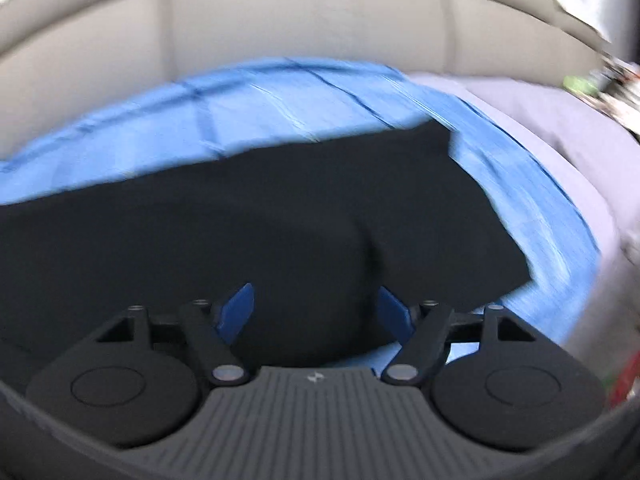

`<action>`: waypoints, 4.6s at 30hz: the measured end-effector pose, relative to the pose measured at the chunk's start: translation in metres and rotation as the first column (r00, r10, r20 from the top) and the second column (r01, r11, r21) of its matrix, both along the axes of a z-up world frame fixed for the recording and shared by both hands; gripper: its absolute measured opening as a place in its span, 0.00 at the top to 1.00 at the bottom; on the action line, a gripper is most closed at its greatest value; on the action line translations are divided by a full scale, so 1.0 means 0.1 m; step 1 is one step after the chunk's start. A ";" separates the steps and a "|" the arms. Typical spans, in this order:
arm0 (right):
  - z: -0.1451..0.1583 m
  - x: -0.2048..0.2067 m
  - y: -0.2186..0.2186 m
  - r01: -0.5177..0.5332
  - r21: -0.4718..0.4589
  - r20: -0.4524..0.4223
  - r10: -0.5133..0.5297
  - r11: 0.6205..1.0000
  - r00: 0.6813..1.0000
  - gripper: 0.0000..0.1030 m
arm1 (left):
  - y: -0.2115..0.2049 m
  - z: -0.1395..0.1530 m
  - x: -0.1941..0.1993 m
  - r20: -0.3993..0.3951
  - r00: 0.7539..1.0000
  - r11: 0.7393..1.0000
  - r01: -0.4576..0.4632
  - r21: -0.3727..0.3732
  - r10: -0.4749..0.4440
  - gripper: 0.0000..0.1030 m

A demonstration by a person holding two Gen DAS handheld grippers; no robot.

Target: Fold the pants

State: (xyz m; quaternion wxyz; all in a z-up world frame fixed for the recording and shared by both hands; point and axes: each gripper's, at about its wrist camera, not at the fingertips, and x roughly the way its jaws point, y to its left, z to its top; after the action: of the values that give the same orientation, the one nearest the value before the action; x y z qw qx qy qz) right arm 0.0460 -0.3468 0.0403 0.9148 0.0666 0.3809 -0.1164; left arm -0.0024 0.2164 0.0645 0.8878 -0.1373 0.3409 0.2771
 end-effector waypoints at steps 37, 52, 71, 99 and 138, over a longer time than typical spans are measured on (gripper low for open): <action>-0.20 2.17 3.62 -0.655 -0.135 0.077 0.667 0.743 0.741 0.98 | 0.63 -0.41 0.20 0.128 0.986 0.992 -0.099 -0.074 0.108 0.80; -0.09 0.74 2.98 -0.826 -0.049 0.232 0.811 0.561 0.537 0.32 | 0.35 0.05 -0.05 0.202 0.979 1.000 -0.006 0.002 0.006 0.63; -0.25 0.11 2.69 -0.840 -0.059 0.170 0.835 0.539 0.524 0.33 | -0.83 -0.43 -0.08 0.039 0.880 0.881 0.473 -0.003 -0.472 0.66; -0.07 1.08 3.87 -0.970 -0.129 0.112 0.975 0.208 0.194 0.20 | -0.77 -0.55 -0.24 0.085 0.850 0.854 0.517 0.053 -0.520 0.67; -0.64 0.23 -1.38 0.275 -0.040 0.171 -0.265 0.961 0.949 0.00 | -0.78 -0.46 -0.04 -0.019 0.881 0.881 0.473 0.022 -0.473 0.65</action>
State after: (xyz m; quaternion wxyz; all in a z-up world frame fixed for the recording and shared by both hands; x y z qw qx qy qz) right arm 0.0687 -0.4851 -0.0238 0.9201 0.0987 0.2879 -0.2465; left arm -0.0068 0.1384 0.0188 0.9280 -0.0365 0.3662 0.0576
